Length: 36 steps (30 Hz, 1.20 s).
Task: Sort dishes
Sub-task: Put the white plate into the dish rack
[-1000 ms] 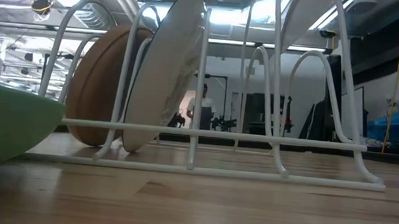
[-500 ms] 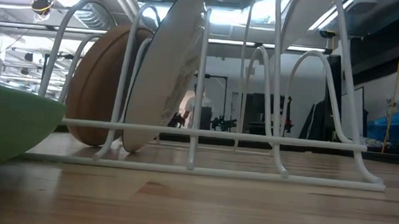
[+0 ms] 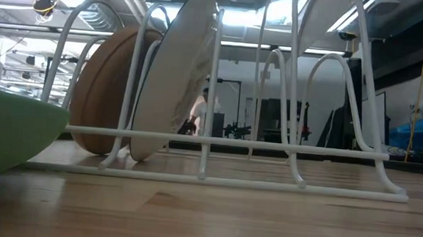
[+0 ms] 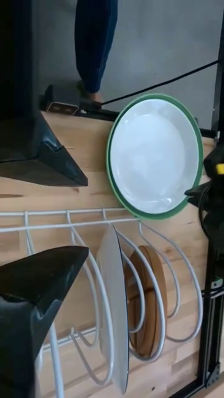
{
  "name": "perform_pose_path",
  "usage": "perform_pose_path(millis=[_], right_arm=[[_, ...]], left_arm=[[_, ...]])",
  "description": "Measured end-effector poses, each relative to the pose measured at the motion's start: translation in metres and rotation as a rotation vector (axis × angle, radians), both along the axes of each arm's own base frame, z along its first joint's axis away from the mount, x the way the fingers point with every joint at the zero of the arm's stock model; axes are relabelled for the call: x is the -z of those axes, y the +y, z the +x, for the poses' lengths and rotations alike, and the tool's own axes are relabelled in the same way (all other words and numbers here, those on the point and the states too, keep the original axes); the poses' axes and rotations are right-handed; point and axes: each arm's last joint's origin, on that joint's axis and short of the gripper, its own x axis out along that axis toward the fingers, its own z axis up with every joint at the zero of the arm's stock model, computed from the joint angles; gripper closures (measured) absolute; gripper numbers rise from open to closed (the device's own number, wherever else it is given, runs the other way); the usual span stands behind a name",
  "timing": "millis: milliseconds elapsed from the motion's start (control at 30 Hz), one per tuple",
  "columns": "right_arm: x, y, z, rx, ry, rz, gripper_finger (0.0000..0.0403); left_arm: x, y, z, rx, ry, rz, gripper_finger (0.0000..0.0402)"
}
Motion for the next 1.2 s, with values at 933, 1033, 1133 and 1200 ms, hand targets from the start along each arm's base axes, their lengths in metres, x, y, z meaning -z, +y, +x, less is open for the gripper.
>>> perform_pose_path(millis=[933, 1033, 1133, 1200], right_arm=[[0.007, 0.01, 0.005, 0.002, -0.03, 0.008, 0.0233], [0.016, 0.014, 0.01, 0.003, -0.016, -0.007, 0.0233], [0.028, 0.019, 0.014, -0.002, 0.007, -0.028, 0.0233], [0.034, 0.021, 0.017, -0.001, 0.019, -0.04, 0.0233]], left_arm=[[0.039, 0.008, -0.009, -0.049, 0.015, -0.025, 0.0335], [0.037, 0.008, -0.009, -0.049, 0.042, -0.059, 0.0335], [0.035, 0.006, -0.009, -0.038, 0.069, -0.09, 0.0335], [0.034, 0.006, -0.009, -0.035, 0.081, -0.105, 0.0335]])
